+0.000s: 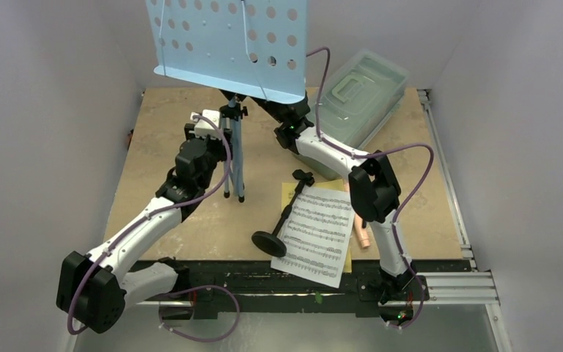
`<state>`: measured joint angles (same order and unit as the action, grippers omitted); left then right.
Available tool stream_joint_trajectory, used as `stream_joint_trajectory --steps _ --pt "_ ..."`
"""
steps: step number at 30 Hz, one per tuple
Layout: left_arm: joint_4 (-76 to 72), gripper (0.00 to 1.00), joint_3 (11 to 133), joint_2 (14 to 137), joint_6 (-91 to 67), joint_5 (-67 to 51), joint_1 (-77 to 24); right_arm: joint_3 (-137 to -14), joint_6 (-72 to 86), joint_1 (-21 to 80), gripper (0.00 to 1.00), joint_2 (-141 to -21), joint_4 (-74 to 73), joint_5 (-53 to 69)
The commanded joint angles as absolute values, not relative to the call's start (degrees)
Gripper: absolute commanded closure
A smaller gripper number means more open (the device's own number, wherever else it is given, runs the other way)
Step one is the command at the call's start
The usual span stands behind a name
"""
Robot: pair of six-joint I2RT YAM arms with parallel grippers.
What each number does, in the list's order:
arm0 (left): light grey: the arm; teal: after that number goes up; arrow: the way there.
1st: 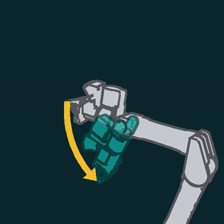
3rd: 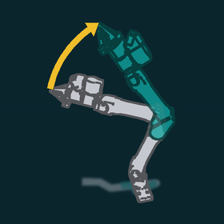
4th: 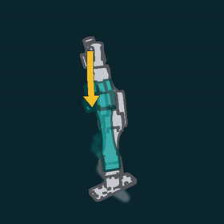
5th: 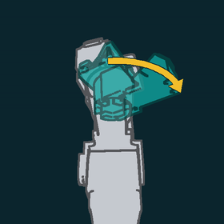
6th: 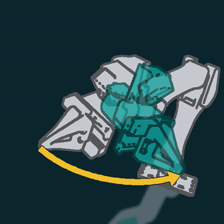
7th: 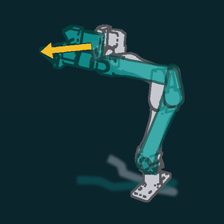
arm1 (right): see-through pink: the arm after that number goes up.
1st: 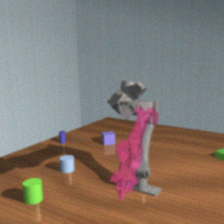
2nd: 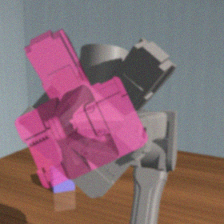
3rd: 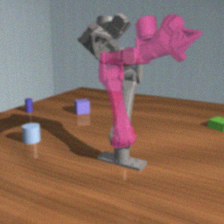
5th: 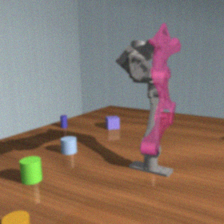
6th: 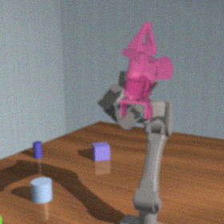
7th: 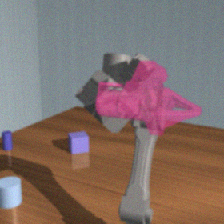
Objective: Set up the instrument practice props
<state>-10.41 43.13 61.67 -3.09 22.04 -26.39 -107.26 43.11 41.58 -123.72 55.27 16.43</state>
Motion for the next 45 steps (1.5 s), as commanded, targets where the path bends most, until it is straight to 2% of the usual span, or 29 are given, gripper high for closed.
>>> stream_joint_trajectory --steps 1,2,3,5,7,9,13,19,28,34,41,43,45 --pt "-23.86 0.35 43.15 64.19 2.47 23.82 -26.46 -113.12 48.26 43.38 1.00 -119.48 68.35 13.29" --pt "-25.14 0.37 43.23 64.89 2.36 24.13 -26.46 -113.76 48.25 43.47 1.00 -120.21 68.50 14.06" --pt "-26.38 0.45 43.05 65.40 2.38 24.40 -26.46 -114.61 48.25 43.49 1.00 -120.70 68.57 14.78" --pt "-29.10 0.72 41.94 66.37 3.00 26.22 -26.46 -116.16 48.10 43.43 1.00 -121.19 68.39 15.21" --pt "-31.39 0.92 40.09 66.70 4.17 29.39 -26.46 -118.23 46.30 43.35 1.00 -121.29 67.90 15.20" --pt "-33.83 1.00 37.04 66.38 5.96 33.53 -26.46 -122.66 44.45 43.04 1.00 -121.67 65.92 14.89" --pt "-40.72 1.00 30.70 64.76 9.74 43.11 -26.46 -135.31 43.53 41.69 1.00 -123.14 62.61 13.83" --pt "-36.29 1.00 27.88 60.66 4.91 43.91 -26.39 -144.32 41.05 39.49 1.00 -123.23 59.94 11.47" --pt "-33.88 1.00 25.86 62.17 1.34 49.16 -26.44 -146.11 46.08 38.82 1.00 -123.41 62.23 10.28" --pt "-34.18 1.00 23.05 64.21 -3.90 51.86 -26.29 -145.14 47.42 38.82 1.00 -119.28 66.15 9.67" --pt "-29.13 1.00 22.56 60.99 -8.09 50.65 -26.37 -137.17 48.91 38.82 1.00 -115.93 71.79 12.05" --pt "-23.79 0.94 24.22 58.97 -11.44 49.73 -26.36 -135.98 50.65 38.80 1.00 -117.47 74.25 13.21" --pt "-18.53 0.79 25.63 56.18 -15.28 47.87 -26.37 -134.30 52.99 38.94 1.00 -119.38 77.93 13.98"
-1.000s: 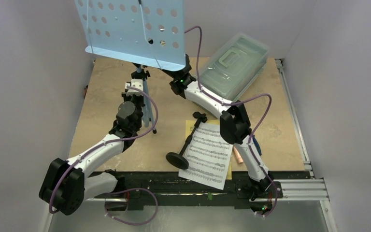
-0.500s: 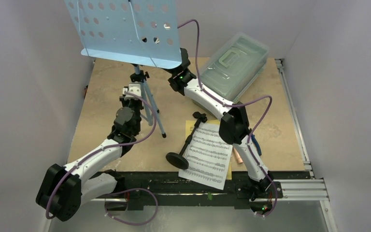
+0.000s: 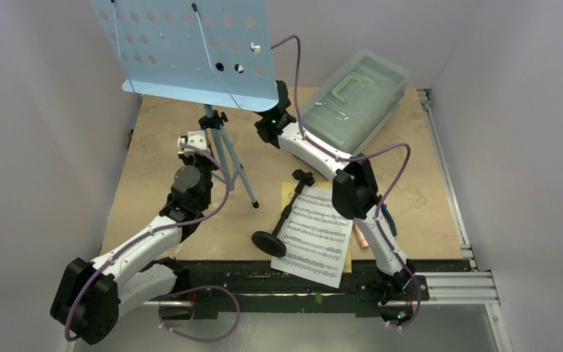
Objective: Set up the instrument practice props
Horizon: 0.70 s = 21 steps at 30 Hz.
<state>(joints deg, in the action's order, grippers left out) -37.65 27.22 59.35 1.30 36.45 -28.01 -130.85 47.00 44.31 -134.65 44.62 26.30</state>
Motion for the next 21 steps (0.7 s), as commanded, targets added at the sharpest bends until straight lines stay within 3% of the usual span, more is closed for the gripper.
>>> stream_joint_trajectory --steps 1,4,7,11,16,21 --pt "-16.64 0.71 26.01 54.00 -16.44 46.63 -26.37 -133.56 53.85 39.03 1.00 -120.18 79.81 14.12" --pt "-14.22 0.54 26.81 49.04 -18.23 40.79 -26.31 -132.16 56.18 39.15 1.00 -121.34 83.09 16.74" --pt "-13.39 0.46 29.51 46.84 -18.00 36.38 -26.28 -124.95 54.79 40.38 1.00 -117.92 86.45 19.66" --pt "-14.80 0.42 33.27 49.45 -13.42 35.47 -26.28 -117.78 53.63 41.60 1.00 -115.19 90.15 22.88" --pt "-14.92 0.40 38.20 55.83 -13.22 36.39 -25.85 -120.01 54.51 42.49 1.00 -117.11 88.51 26.32" --pt "-4.56 0.37 40.44 54.50 -22.44 32.47 -25.23 -124.44 49.63 43.66 1.00 -118.76 81.53 28.12"
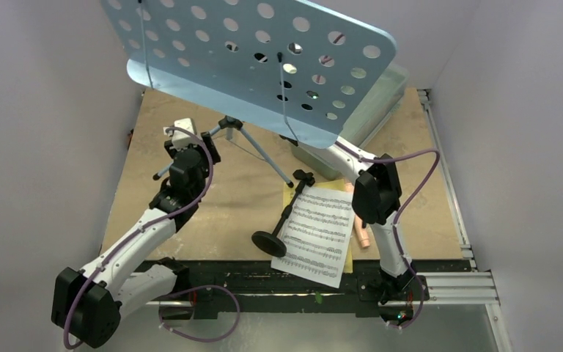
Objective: Set up the instrument practice props
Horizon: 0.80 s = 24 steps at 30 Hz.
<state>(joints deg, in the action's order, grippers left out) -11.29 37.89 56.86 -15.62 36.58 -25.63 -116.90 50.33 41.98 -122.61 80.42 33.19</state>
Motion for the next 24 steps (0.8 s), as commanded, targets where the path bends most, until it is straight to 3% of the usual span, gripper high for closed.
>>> stream_joint_trajectory --steps 1,8,13,20,24 --pt "-2.82 0.35 40.20 52.79 -24.56 30.16 -25.22 -125.14 49.56 43.80 1.00 -119.58 80.75 27.96" --pt "14.17 0.30 41.38 36.92 -34.04 21.79 -25.22 -125.16 47.59 44.66 1.00 -122.06 73.73 23.12" --pt "17.38 0.22 43.13 31.14 -38.12 20.87 -25.22 -126.94 44.80 46.00 1.00 -123.83 69.62 21.53" --pt "-3.88 0.18 43.69 39.84 -28.00 17.38 -25.22 -129.22 37.12 49.30 1.00 -126.21 62.47 18.39" --pt "-8.40 0.19 48.78 49.45 -22.04 18.79 -25.22 -130.92 36.19 49.66 1.00 -127.51 60.62 17.02"
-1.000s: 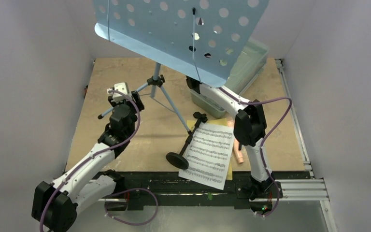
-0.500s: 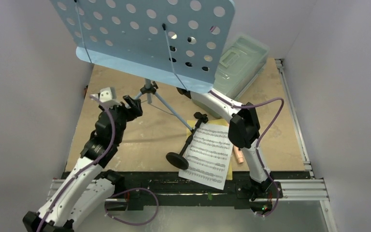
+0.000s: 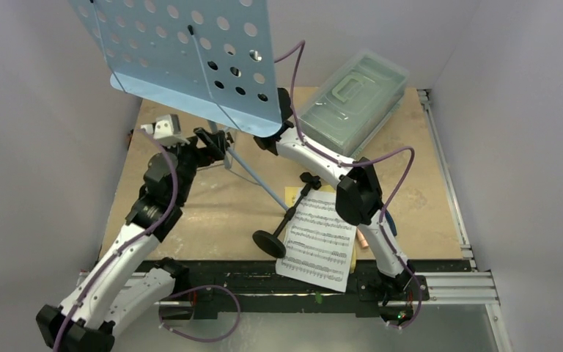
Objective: Set up the instrument practice props
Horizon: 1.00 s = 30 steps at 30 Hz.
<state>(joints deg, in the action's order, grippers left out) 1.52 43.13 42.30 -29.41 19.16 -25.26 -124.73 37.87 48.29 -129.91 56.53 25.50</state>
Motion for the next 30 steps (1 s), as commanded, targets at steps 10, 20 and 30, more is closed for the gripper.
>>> stream_joint_trajectory --steps 10,20,30 --pt "-17.71 0.57 51.36 58.65 -11.73 28.05 -25.14 -137.15 35.64 51.14 1.00 -130.18 57.86 14.80" --pt "-21.93 0.99 50.29 61.79 0.55 27.73 -19.33 -135.36 34.85 53.53 1.00 -130.54 56.66 10.54" --pt "-26.98 1.00 43.95 58.51 8.04 10.94 -15.64 -106.89 35.97 53.48 0.11 -113.83 56.21 7.49"
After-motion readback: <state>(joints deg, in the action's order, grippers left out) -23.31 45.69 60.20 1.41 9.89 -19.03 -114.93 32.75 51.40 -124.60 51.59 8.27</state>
